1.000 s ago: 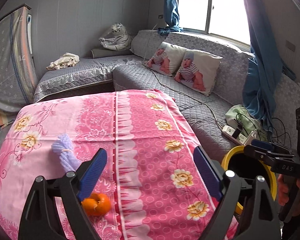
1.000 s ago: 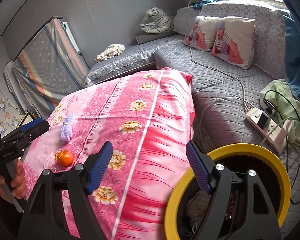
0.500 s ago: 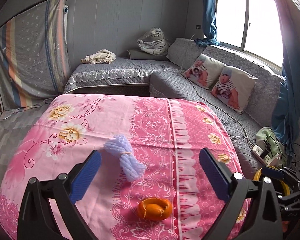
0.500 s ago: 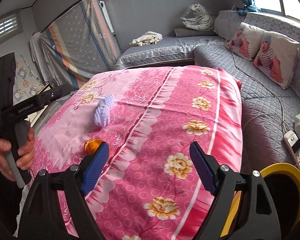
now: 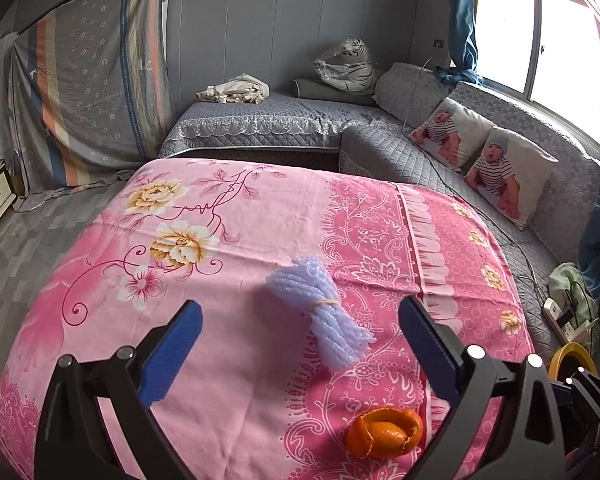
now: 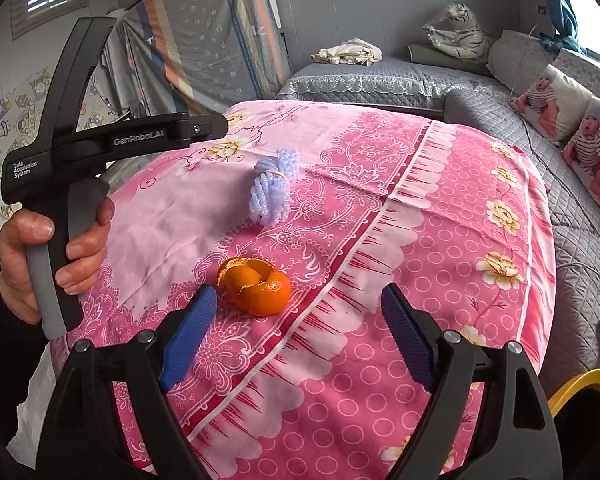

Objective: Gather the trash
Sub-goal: 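Move both open tools back toward the purple scrubber and small orange, then close the left tool on the purple mesh scrubber while the right tool grasps the orange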

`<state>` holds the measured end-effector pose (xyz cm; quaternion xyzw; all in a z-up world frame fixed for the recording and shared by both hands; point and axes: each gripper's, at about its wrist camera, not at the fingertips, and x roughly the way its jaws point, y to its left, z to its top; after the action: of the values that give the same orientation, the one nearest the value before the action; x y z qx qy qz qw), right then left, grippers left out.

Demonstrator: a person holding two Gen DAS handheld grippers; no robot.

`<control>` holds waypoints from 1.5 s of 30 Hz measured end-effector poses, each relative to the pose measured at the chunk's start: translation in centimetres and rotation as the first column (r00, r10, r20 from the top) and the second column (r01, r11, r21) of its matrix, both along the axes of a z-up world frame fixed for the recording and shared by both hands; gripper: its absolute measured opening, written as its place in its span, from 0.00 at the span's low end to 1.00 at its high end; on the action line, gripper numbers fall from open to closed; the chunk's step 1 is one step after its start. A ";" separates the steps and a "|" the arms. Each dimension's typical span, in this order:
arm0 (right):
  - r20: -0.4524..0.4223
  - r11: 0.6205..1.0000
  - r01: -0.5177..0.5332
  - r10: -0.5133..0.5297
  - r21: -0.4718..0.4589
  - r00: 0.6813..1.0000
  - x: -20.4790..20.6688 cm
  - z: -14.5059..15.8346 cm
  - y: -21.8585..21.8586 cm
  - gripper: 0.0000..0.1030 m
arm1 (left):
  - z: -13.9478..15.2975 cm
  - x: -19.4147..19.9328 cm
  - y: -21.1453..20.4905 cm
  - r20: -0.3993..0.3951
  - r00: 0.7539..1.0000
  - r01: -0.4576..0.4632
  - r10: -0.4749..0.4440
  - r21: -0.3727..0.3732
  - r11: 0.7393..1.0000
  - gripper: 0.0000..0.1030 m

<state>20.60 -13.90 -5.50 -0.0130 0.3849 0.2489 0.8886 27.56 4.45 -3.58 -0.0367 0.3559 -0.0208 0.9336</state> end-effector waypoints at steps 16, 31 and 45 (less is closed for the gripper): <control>-0.012 0.994 -0.089 0.089 -0.058 0.996 1.9 -3.1 5.1 0.80 | -4.9 4.1 0.3 -0.121 0.993 -0.017 0.015 -0.014 1.000 0.92; -0.038 0.992 -0.086 0.083 -0.090 0.996 3.8 -5.5 7.0 0.80 | -7.7 6.2 -0.4 -0.176 0.984 -0.013 0.010 -0.015 1.000 0.92; -0.081 0.991 -0.101 0.094 -0.084 0.992 5.0 -6.5 7.2 0.56 | -9.2 7.1 -1.8 -0.200 0.978 0.046 -0.053 -0.043 0.998 0.41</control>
<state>25.62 -6.68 -11.97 -0.0613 0.4281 0.2751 0.8586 34.62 2.61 -12.73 -0.0473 0.4486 -0.0469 0.8912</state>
